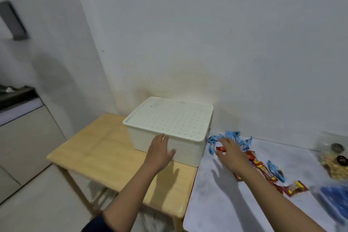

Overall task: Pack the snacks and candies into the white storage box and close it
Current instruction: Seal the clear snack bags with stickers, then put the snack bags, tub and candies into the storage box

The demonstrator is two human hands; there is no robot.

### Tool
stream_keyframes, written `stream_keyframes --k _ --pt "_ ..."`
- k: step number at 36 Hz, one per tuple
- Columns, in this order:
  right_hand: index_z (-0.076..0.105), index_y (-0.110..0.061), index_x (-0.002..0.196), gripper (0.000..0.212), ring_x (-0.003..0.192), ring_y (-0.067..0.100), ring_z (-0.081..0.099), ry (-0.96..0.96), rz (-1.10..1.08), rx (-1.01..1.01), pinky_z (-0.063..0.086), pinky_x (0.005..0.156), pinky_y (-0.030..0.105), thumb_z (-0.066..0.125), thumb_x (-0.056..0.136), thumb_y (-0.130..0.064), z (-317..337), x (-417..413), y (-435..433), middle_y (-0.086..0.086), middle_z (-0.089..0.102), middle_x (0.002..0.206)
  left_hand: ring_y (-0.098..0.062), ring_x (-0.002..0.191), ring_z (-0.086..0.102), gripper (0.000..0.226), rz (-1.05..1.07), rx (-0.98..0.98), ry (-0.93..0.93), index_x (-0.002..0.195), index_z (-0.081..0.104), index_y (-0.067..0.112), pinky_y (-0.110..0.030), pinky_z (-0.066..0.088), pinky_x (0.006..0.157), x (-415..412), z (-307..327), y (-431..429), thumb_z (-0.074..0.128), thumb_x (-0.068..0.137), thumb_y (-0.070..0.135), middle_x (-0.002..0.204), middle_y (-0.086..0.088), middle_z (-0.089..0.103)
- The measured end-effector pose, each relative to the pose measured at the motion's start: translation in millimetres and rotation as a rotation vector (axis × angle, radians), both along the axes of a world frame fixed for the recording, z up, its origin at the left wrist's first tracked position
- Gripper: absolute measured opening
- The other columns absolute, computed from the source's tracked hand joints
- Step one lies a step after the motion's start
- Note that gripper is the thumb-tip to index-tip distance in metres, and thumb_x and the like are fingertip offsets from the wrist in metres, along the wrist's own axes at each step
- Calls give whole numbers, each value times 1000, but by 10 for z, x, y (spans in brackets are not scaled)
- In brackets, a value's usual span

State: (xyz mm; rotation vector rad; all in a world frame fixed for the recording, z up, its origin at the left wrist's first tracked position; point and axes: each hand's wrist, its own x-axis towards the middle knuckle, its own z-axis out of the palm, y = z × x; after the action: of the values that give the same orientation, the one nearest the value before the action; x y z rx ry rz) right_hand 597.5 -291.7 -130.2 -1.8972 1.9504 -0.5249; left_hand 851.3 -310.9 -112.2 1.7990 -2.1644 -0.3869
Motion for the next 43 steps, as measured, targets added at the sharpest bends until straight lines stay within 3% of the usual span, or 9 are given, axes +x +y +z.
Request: stream_keyframes --k 5,10,17,28,32,37,43 --pt "33 -20 143 51 134 21 32 -50 32 -58 34 107 37 48 95 -30 99 290 -574 2 29 149 -20 145 6 62 38 -12 32 147 21 12 -36 16 118 444 -22 -443 45 96 37 156 -4 13" --pt "30 -24 143 52 137 23 27 -1 25 -19 31 109 45 47 95 -34 153 520 -1082 1 25 152 -20 145 5 61 62 11 36 147 21 12 -35 15 118 770 43 -885 46 96 35 156 -6 13" --pt "27 -23 144 52 140 21 25 43 -30 33 28 111 43 44 96 -33 172 783 -1589 2 22 153 -20 145 5 64 47 12 81 147 19 13 -36 16 116 1073 62 -1618 46 95 38 157 -5 11" --pt "33 -19 143 57 138 29 26 -51 -428 25 27 111 42 54 92 -31 45 818 -1722 10 20 154 -24 145 -5 74 -104 68 -68 149 5 16 -41 8 119 1649 -293 -2753 36 93 53 158 -7 -4" --pt "27 -24 145 59 139 30 26 -111 -536 96 31 111 49 50 93 -37 4 906 -1610 5 14 156 -23 146 -2 86 -125 203 58 150 2 18 -42 14 117 1862 -348 -2984 41 87 62 158 -4 -5" --pt "29 -15 145 56 135 29 32 -101 -608 112 32 110 47 45 95 -35 -48 1116 -1514 11 30 150 -23 136 31 76 -206 296 431 147 18 19 -37 31 107 1899 -360 -3003 58 87 44 149 -2 28" --pt "34 -15 143 58 131 30 39 -226 -672 91 38 105 52 53 92 -33 -52 1140 -1486 12 36 147 -21 141 23 85 -150 359 559 150 6 19 -38 27 111 1885 -428 -3005 60 87 40 156 -1 16"
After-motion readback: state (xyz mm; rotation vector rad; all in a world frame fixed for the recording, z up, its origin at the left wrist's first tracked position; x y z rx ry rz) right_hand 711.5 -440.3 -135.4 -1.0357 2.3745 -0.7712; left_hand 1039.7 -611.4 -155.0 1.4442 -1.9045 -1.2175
